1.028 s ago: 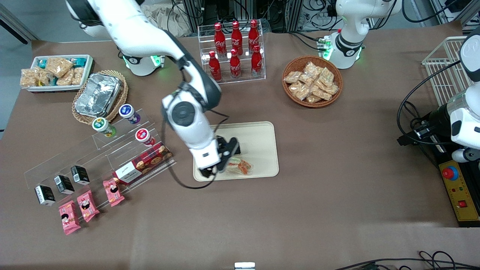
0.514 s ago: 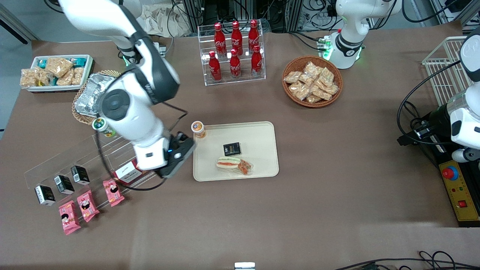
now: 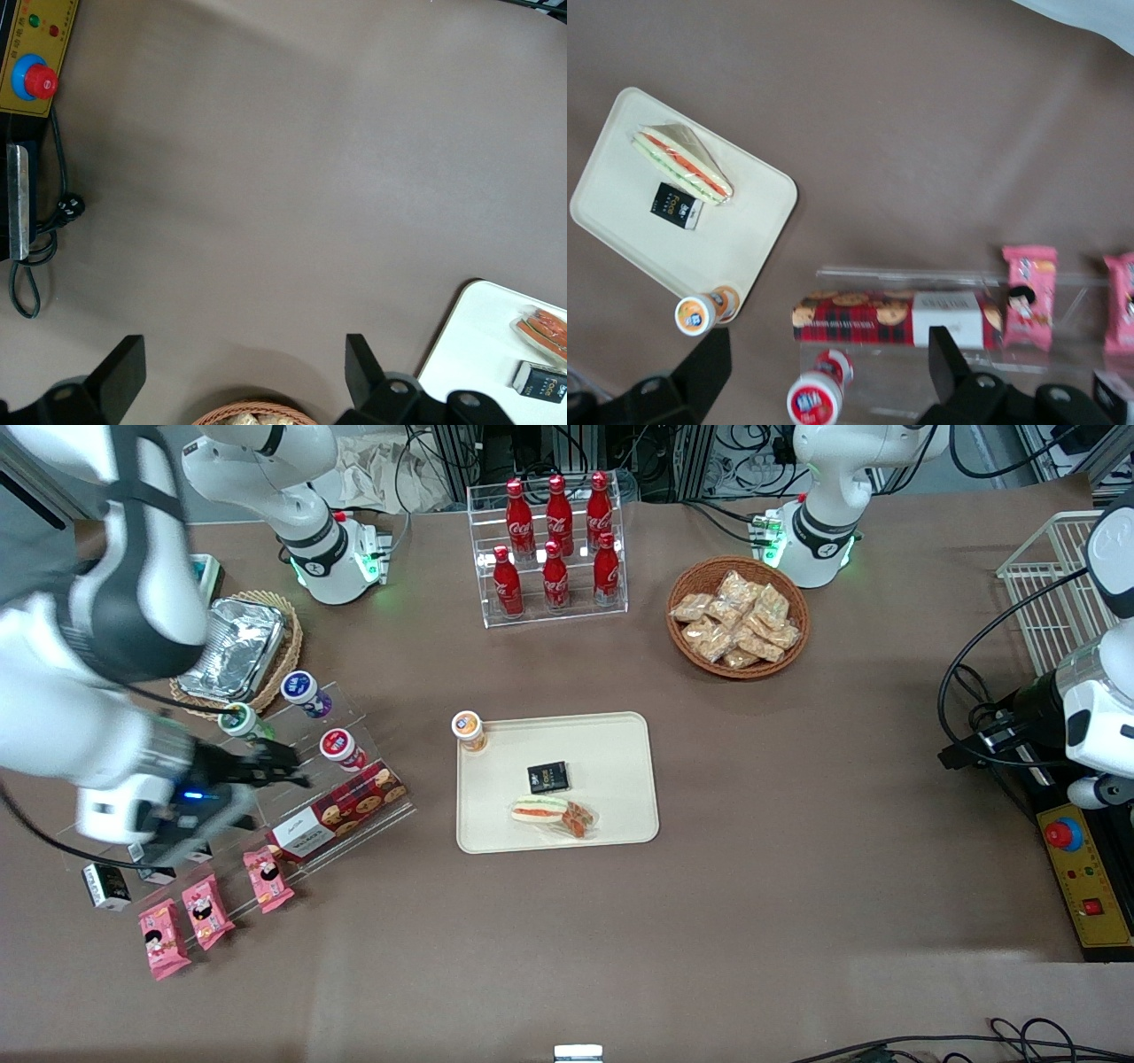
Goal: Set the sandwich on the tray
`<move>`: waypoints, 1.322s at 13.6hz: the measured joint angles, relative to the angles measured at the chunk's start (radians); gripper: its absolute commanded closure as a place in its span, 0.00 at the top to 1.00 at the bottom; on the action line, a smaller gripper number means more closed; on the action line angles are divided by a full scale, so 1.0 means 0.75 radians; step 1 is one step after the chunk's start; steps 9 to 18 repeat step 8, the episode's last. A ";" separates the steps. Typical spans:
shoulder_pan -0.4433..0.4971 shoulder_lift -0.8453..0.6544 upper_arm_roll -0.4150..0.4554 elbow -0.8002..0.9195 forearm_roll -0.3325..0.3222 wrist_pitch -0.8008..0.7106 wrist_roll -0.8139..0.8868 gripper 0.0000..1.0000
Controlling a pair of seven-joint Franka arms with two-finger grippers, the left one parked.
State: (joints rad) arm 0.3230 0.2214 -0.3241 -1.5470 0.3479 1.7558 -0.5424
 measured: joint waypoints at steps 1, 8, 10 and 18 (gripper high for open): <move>-0.001 -0.029 -0.050 0.000 0.002 -0.037 0.006 0.99; 0.009 -0.105 -0.124 0.121 -0.175 -0.271 0.501 0.99; 0.009 -0.105 -0.124 0.121 -0.175 -0.271 0.501 0.99; 0.009 -0.105 -0.124 0.121 -0.175 -0.271 0.501 0.99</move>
